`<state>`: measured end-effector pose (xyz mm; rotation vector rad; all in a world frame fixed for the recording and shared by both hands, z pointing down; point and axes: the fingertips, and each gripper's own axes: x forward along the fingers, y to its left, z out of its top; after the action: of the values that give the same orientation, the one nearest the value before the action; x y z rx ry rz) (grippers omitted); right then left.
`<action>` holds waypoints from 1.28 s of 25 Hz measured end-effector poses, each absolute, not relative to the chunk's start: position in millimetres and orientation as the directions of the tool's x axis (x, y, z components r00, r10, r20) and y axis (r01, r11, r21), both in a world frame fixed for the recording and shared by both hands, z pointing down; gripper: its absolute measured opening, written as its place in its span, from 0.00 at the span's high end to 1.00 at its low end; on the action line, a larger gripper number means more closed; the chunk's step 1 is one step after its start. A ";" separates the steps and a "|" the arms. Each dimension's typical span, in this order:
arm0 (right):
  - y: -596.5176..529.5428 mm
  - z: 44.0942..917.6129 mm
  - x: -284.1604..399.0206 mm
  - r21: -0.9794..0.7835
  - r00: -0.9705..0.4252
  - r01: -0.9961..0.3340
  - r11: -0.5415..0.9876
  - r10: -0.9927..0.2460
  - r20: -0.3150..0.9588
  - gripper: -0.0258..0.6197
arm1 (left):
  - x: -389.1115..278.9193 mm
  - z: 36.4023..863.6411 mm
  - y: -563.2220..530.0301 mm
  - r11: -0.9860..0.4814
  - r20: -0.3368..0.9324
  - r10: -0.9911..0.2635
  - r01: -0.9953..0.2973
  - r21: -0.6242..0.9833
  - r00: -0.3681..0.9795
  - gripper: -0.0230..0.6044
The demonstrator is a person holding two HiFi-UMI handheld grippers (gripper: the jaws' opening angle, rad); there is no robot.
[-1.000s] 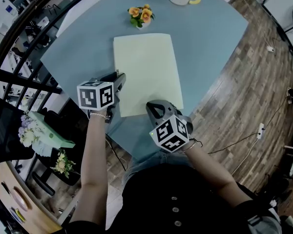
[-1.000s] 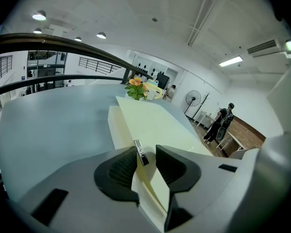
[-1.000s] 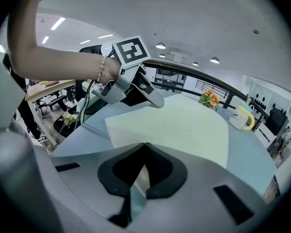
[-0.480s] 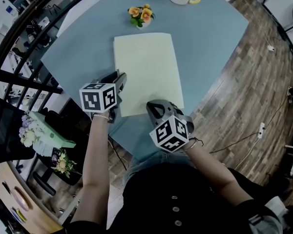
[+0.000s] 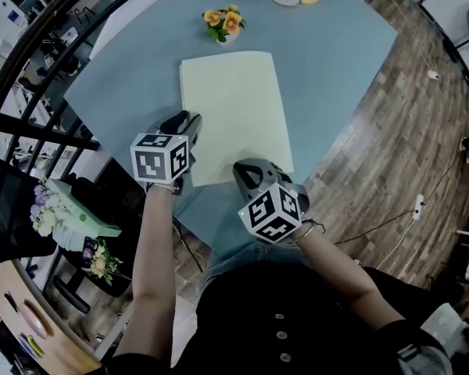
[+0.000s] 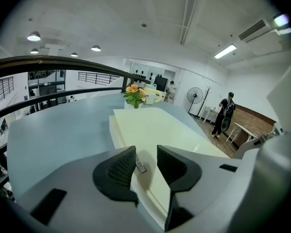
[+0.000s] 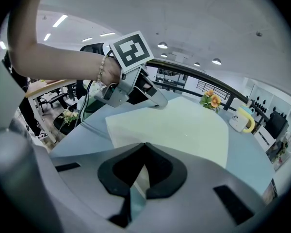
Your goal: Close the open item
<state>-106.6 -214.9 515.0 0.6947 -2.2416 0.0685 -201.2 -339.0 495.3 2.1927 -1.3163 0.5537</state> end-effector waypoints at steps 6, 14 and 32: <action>-215.5 515.2 -107.2 0.158 -0.553 -0.506 0.848 -0.459 0.696 0.97 | -197.7 495.0 -343.7 -0.421 0.587 -0.687 -0.893 0.160 0.429 0.88; -215.9 515.0 -104.9 0.154 -0.553 -0.511 0.846 -0.461 0.694 0.97 | -197.5 503.6 -343.8 -0.426 0.619 -0.680 -0.899 0.105 0.394 0.92; -215.7 514.2 -105.7 0.165 -0.557 -0.522 0.837 -0.481 0.677 0.97 | -193.7 511.6 -344.5 -0.509 0.676 -0.648 -0.860 -0.042 0.351 0.94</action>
<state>-105.7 -215.7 514.2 0.7279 -2.2578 0.0704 -193.7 -344.5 511.6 2.2977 -1.3344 0.9281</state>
